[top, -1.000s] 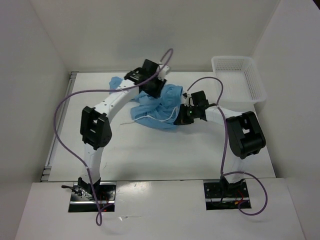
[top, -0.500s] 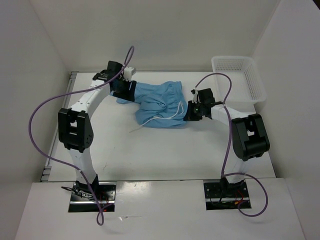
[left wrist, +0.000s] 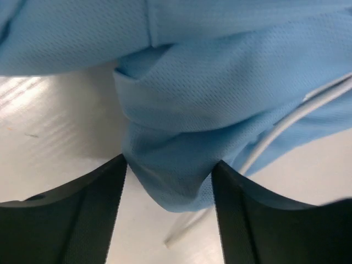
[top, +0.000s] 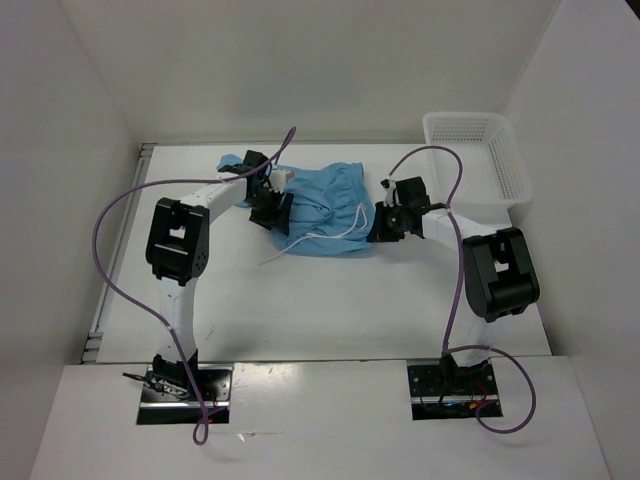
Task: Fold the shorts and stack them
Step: Flatten the shorts out
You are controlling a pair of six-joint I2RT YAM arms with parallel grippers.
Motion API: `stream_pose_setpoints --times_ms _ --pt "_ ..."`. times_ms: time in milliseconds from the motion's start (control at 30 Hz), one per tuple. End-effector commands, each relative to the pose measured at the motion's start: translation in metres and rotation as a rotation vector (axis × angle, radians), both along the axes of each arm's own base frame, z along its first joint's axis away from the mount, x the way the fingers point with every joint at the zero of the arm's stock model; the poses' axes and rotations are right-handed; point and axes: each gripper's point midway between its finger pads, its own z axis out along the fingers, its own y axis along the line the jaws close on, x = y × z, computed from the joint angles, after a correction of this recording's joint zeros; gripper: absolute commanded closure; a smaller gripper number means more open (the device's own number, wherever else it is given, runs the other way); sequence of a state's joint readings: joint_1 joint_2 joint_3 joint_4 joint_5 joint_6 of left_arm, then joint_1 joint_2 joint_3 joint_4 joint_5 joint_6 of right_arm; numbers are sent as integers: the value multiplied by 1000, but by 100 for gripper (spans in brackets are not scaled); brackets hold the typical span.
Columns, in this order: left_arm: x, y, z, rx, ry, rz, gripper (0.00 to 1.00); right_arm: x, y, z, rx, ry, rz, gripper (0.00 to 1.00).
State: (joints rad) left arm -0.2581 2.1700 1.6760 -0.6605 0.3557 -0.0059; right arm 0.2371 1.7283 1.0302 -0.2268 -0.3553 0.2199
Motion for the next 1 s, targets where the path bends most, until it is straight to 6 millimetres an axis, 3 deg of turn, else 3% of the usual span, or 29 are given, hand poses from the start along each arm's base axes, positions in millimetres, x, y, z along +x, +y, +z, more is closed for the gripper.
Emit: stream_pose_setpoints --times_ms 0,33,100,133,167,233,267,300,367,400,500,533,633,667,767,800,967 --pt "4 11 -9 35 -28 19 31 3 -1 19 9 -57 14 100" --pt "3 9 -14 28 -14 15 48 3 -1 18 4 -61 20 100" --pt "-3 4 -15 -4 6 2 69 4 -3 18 -8 -67 20 100" --pt "-6 5 -17 -2 15 2 87 11 -2 25 -4 -88 20 100" --pt "-8 8 -21 13 20 6 93 15 -4 27 -20 -105 17 100" --pt "3 34 4 40 -33 68 98 23 -9 32 -50 -134 0 100" --pt "8 50 11 80 -55 106 98 26 -8 36 -53 -147 7 100" --pt "11 62 37 96 -98 136 98 31 -10 41 -69 -173 17 100" --pt "14 91 62 143 -139 202 98 30 -7 43 -65 -181 52 100" --pt "10 103 88 194 -192 233 98 27 -7 46 -68 -188 72 100" --pt "-20 118 115 273 -225 262 98 14 -8 40 -79 -172 112 100" --pt "-40 120 101 299 -177 250 98 6 -10 37 -81 -157 113 100" --pt "-81 120 90 319 -96 220 83 -11 -6 32 -57 -140 175 100" --pt "-101 120 74 320 -32 204 73 -15 -1 37 -28 -139 196 100" --pt "-143 108 55 265 116 148 53 -29 6 33 -4 -119 247 100" --pt "-150 109 47 274 152 144 40 -32 9 35 -10 -127 269 100" --pt "-151 133 38 326 162 205 35 -36 4 35 -41 -146 299 100"
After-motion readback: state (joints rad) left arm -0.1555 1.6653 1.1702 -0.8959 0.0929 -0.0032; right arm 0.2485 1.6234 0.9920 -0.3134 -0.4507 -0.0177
